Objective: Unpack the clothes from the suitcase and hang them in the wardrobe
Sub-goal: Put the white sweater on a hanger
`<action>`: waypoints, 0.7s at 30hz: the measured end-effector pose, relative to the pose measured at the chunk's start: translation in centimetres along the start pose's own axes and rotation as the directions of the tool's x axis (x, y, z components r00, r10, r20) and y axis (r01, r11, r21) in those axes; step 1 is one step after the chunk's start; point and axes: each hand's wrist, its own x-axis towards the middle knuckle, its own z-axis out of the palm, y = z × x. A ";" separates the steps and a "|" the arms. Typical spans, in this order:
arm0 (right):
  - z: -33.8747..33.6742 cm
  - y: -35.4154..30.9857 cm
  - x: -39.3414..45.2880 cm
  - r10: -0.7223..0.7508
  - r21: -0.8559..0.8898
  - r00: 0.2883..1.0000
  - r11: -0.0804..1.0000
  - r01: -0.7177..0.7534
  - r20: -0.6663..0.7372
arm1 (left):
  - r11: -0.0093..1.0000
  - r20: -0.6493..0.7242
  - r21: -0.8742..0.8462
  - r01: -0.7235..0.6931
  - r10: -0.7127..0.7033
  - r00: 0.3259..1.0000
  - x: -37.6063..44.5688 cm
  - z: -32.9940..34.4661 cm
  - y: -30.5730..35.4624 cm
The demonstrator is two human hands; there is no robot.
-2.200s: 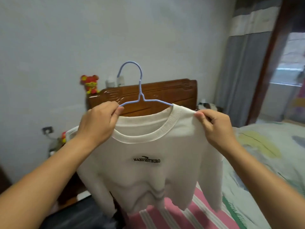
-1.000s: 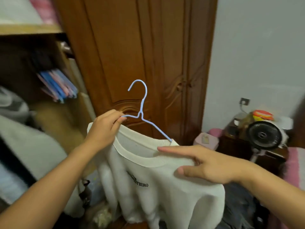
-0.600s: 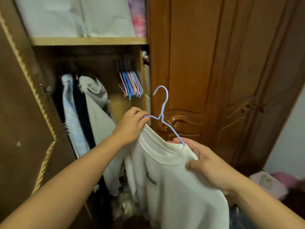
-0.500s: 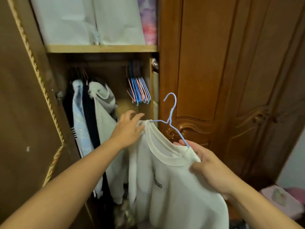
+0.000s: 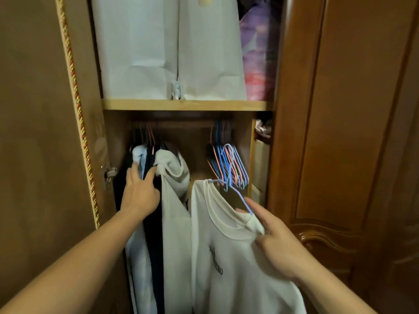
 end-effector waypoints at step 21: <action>5.8 -3.0 28.9 -0.004 -0.048 1.000 0.999 0.005 0.023 | 0.956 0.287 -0.146 0.253 -0.204 0.936 3.5 0.9 -3.5</action>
